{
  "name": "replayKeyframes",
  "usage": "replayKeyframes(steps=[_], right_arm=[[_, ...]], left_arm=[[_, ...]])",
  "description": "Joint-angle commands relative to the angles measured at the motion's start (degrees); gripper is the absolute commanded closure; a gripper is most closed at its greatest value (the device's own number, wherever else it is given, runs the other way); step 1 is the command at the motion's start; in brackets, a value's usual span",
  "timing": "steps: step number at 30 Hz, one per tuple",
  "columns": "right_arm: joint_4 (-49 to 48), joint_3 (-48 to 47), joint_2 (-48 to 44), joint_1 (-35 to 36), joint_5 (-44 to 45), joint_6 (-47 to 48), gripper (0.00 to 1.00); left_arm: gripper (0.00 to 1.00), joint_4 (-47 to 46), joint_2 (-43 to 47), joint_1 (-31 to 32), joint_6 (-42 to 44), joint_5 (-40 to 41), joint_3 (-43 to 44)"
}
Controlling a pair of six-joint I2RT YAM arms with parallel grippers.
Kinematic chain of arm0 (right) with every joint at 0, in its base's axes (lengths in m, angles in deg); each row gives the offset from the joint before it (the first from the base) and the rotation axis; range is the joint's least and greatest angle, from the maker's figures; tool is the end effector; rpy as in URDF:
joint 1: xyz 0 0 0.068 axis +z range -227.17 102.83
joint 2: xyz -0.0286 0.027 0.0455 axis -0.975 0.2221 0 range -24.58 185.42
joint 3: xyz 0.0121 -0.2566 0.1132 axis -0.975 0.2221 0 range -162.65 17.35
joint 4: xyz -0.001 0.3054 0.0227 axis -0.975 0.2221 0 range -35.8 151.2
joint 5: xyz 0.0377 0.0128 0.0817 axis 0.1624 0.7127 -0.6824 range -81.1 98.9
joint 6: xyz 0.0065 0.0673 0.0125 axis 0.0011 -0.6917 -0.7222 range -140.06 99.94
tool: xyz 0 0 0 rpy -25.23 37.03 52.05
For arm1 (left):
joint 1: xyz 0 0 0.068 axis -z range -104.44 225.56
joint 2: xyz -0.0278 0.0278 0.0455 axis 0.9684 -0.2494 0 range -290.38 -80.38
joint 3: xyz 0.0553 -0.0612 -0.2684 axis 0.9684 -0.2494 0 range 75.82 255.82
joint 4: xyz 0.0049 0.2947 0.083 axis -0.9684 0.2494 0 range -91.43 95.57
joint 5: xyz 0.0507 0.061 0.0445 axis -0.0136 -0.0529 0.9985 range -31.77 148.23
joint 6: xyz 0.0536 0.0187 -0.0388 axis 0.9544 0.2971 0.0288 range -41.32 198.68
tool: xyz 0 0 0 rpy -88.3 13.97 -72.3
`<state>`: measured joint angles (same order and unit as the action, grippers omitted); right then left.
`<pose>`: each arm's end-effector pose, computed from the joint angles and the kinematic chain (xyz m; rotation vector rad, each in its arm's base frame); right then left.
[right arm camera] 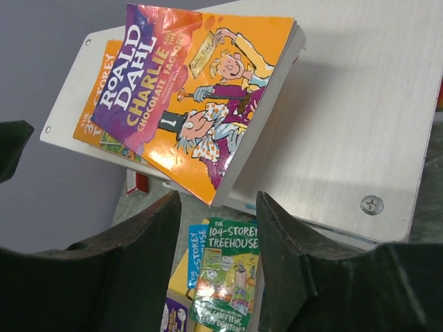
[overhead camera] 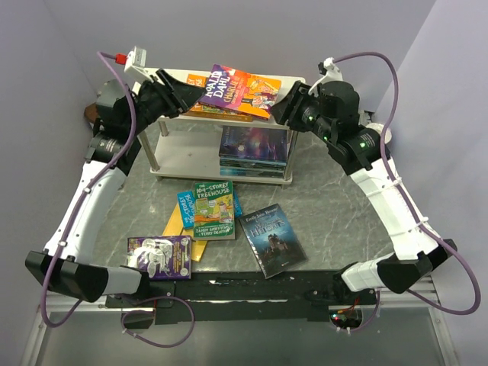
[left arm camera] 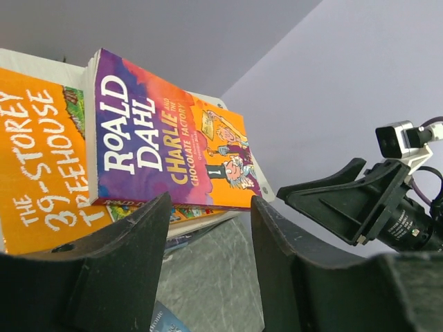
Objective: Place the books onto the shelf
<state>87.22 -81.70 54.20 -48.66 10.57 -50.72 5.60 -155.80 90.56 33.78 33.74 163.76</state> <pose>0.3055 0.1641 0.5094 0.0563 1.8496 0.7064 0.3300 -0.1124 0.5108 -0.0422 1.5949 -1.1447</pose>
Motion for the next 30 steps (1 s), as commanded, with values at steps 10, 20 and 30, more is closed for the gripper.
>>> replayKeyframes(steps=[10,20,30], right_arm=[[-7.17,-0.71,1.54,0.05,-2.82,-0.81,0.44],[-5.95,-3.26,4.8,0.05,-2.46,-0.55,0.52],[-6.47,-3.7,6.3,0.05,-3.78,-0.63,0.53]], left_arm=[[0.38,-1.75,-1.57,-1.47,0.7,4.28,2.5],[0.44,-3.86,-4.12,-1.82,-0.45,2.61,2.67],[0.45,-4.65,-5.44,-1.91,-0.54,1.46,2.15]])
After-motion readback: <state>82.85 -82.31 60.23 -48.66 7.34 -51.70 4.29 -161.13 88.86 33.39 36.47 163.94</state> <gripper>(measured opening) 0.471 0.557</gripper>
